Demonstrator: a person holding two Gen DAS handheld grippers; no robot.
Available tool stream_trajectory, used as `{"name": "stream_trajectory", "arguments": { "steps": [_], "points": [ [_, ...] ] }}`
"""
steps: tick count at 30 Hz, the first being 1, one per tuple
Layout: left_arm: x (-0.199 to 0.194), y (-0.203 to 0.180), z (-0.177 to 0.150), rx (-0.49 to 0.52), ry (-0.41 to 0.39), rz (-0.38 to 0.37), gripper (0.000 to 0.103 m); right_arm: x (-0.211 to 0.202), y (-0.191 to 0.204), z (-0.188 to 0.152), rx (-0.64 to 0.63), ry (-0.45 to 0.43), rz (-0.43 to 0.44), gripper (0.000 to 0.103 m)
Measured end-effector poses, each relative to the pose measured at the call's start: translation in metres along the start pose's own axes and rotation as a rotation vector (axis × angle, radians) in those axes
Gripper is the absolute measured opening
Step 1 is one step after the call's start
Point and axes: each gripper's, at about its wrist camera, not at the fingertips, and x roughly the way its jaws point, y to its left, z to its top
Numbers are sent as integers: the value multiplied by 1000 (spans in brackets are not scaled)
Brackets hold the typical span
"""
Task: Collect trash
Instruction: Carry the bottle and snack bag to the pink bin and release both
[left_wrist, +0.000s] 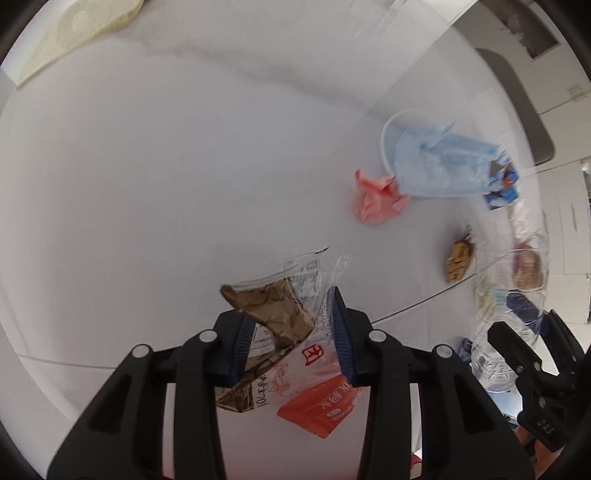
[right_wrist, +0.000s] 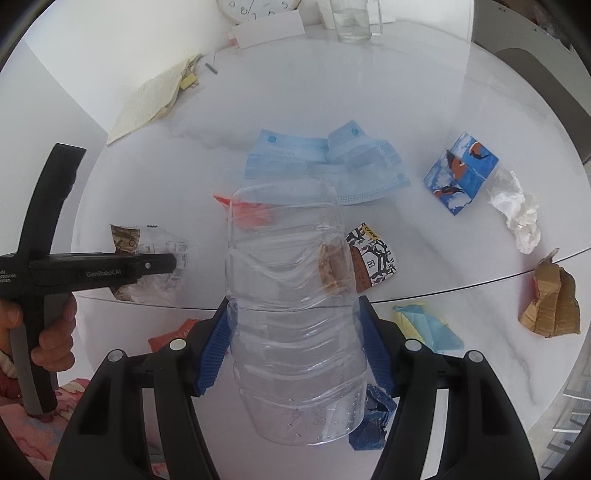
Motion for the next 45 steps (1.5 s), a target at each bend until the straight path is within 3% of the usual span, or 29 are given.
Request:
{"name": "stream_trajectory", "arguments": {
  "steps": [4, 11, 23, 28, 35, 40, 45],
  "points": [
    [-27, 0, -2, 83, -68, 10, 38, -18, 3, -9, 52, -40, -31, 66],
    [-69, -32, -27, 280, -127, -49, 39, -58, 1, -48, 200, -115, -124, 66],
    [-84, -141, -105, 746, -74, -212, 40, -123, -27, -197, 600, -177, -331, 66],
    [-77, -173, -142, 853, -53, -239, 41, -130, -47, -262, 735, -161, -387, 66],
    [-70, -206, -184, 894, -47, -228, 41, -107, -83, -301, 769, -103, -362, 66],
    [-69, -228, -206, 846, -51, -224, 41, -88, -111, -314, 682, -49, -317, 66],
    [-66, -247, -225, 805, -76, -171, 42, -48, -139, -325, 595, 35, -284, 67]
  ]
}}
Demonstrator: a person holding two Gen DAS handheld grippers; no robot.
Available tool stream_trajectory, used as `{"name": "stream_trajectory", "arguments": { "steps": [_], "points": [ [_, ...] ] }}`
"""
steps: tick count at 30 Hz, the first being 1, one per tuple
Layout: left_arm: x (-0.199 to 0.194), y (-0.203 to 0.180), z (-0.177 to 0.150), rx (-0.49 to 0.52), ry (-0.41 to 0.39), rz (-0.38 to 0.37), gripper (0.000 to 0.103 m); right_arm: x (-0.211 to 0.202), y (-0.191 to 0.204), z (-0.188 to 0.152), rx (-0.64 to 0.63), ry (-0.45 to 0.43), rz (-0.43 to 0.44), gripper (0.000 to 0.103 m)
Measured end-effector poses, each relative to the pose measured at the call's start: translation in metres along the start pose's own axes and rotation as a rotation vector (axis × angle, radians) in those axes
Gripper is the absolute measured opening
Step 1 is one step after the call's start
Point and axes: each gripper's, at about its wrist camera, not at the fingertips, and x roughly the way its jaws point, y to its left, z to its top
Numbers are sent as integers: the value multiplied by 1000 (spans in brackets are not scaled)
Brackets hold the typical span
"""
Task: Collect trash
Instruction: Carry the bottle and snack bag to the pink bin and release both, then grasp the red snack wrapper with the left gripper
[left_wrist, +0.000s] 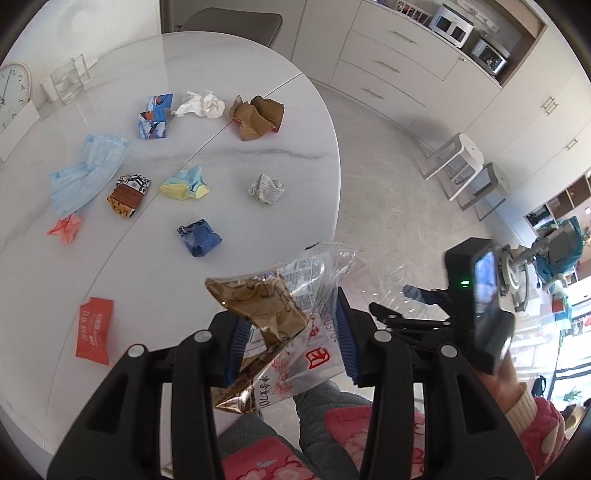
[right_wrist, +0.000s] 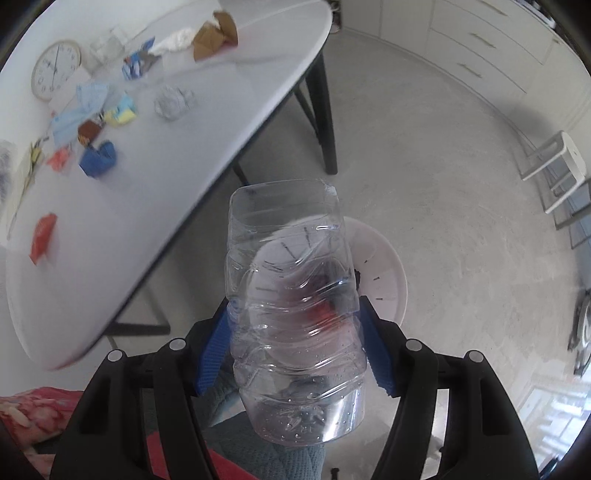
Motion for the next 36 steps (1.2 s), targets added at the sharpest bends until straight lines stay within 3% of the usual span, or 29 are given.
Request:
{"name": "stream_trajectory", "arguments": {
  "steps": [3, 5, 8, 13, 17, 25, 26, 29, 31, 36],
  "points": [
    [2, -9, 0, -26, 1, 27, 42, 23, -8, 4, -18, 58, 3, 77],
    [3, -15, 0, -38, 1, 49, 42, 25, -16, 7, -1, 66, 19, 78],
    [5, -20, 0, -55, 2, 53, 42, 6, -30, 13, 22, 23, 43, 89],
    [21, -35, 2, -55, 33, 27, 42, -38, -48, 21, 21, -58, 11, 91],
    [39, -53, 3, -31, 66, -6, 43, -77, -60, 28, 24, -135, -23, 98],
    [89, -86, -3, 4, 175, -73, 44, -120, -80, 21, 22, -197, -74, 100],
    [93, -89, -4, 4, 187, -83, 45, -121, -81, 19, 19, -200, -76, 100],
    [102, -98, -6, -6, 204, -99, 63, -125, -88, 17, 13, -199, -78, 100],
    [103, -103, -5, -7, 204, -82, 81, -124, -91, 16, 13, -192, -79, 100],
    [99, -113, -4, 6, 183, -43, 90, -122, -100, 16, 16, -187, -64, 100]
  ]
}}
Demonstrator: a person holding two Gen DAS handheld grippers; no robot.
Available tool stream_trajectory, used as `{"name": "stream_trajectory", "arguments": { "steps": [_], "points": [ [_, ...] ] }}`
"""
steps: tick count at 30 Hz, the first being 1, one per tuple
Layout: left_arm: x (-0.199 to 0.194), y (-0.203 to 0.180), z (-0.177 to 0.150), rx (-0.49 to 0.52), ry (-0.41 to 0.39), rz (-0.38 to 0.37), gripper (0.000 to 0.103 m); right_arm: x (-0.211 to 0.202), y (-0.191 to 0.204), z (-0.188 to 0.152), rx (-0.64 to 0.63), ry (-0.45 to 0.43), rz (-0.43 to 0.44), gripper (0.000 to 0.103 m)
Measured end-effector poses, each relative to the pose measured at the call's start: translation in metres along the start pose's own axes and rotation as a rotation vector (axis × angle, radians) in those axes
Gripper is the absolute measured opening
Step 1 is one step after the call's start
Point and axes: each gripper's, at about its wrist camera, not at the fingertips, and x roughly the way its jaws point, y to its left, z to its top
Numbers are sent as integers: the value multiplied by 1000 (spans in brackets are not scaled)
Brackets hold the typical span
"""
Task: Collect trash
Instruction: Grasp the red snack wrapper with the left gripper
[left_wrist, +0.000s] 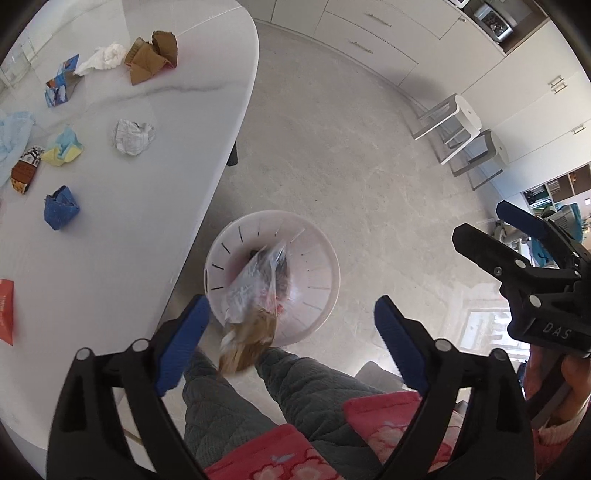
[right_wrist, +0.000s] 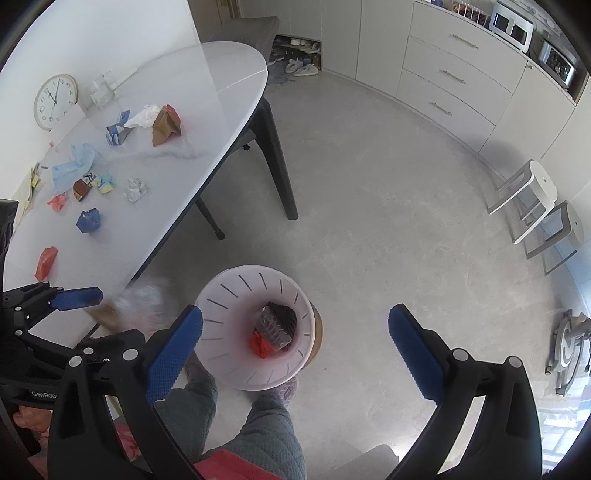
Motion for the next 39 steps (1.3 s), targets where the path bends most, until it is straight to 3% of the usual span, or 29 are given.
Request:
{"name": "stream_trajectory", "arguments": {
  "steps": [10, 16, 26, 34, 39],
  "points": [
    [-14, -7, 4, 42, -39, 34, 90, -3, -2, 5, -8, -19, 7, 100],
    [-28, 0, 1, 8, -72, 61, 90, -8, 3, 9, -8, -30, 18, 100],
    [-91, 101, -23, -197, -204, 194, 95, -8, 64, 33, -88, -59, 92, 100],
    [-125, 205, -64, -338, -240, 291, 95, 1, 146, 46, -178, -51, 159, 100],
    [-129, 259, -86, -378, -244, 301, 95, 10, 196, 47, -210, -35, 195, 100]
  ]
}}
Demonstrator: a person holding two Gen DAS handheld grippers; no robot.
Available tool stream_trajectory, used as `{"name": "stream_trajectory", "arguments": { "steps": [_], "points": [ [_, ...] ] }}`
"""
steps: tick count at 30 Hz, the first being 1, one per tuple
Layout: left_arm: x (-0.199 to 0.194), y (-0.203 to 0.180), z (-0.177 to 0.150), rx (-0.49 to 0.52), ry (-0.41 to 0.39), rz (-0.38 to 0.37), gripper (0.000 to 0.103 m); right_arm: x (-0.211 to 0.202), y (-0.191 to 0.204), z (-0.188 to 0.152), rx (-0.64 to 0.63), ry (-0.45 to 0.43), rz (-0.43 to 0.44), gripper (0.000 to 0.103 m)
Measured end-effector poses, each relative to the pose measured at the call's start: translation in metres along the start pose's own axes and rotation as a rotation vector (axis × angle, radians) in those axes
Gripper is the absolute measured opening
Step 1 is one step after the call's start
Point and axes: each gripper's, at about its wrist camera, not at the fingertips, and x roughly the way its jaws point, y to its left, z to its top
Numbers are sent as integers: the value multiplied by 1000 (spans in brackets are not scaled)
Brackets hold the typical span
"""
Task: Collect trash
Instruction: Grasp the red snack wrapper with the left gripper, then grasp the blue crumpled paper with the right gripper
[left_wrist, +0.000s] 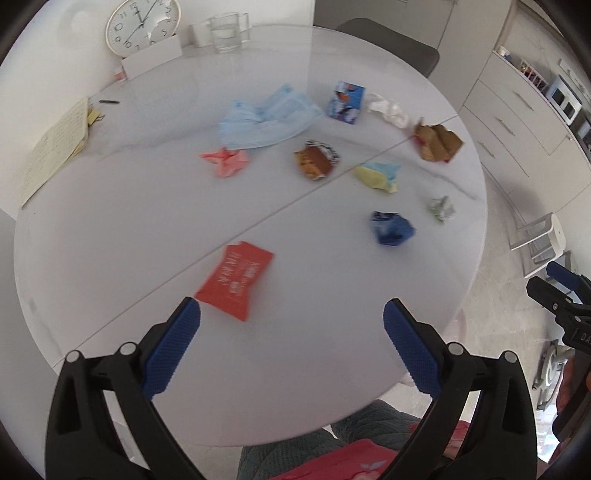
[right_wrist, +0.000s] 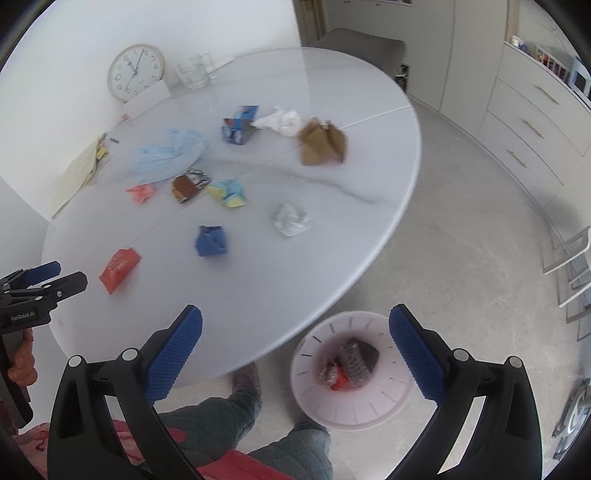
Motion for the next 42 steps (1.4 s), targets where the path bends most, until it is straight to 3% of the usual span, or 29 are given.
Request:
{"name": "stream_trajectory", "arguments": {
  "steps": [5, 11, 17, 23, 25, 27, 28, 34, 42],
  "points": [
    [15, 19, 0, 64, 9, 11, 95, 18, 36, 9, -26, 14, 11, 100],
    [41, 26, 5, 190, 8, -40, 95, 34, 65, 15, -26, 26, 8, 100],
    [76, 33, 11, 231, 54, -62, 95, 56, 84, 16, -41, 36, -32, 100],
    [102, 44, 11, 222, 130, -114, 81, 76, 96, 18, -60, 62, -70, 100],
    [109, 46, 10, 213, 157, -135, 63, 80, 97, 21, -57, 71, -71, 100],
    [111, 48, 11, 210, 152, -150, 55, 82, 99, 24, -62, 73, -76, 100],
    [112, 48, 13, 209, 154, -163, 46, 84, 99, 25, -66, 76, -79, 100],
    [107, 52, 17, 202, 123, -155, 42, 94, 98, 32, -88, 86, -78, 100],
    [75, 56, 30, 191, 40, -140, 42, 134, 93, 50, -78, 145, -61, 74]
  ]
}}
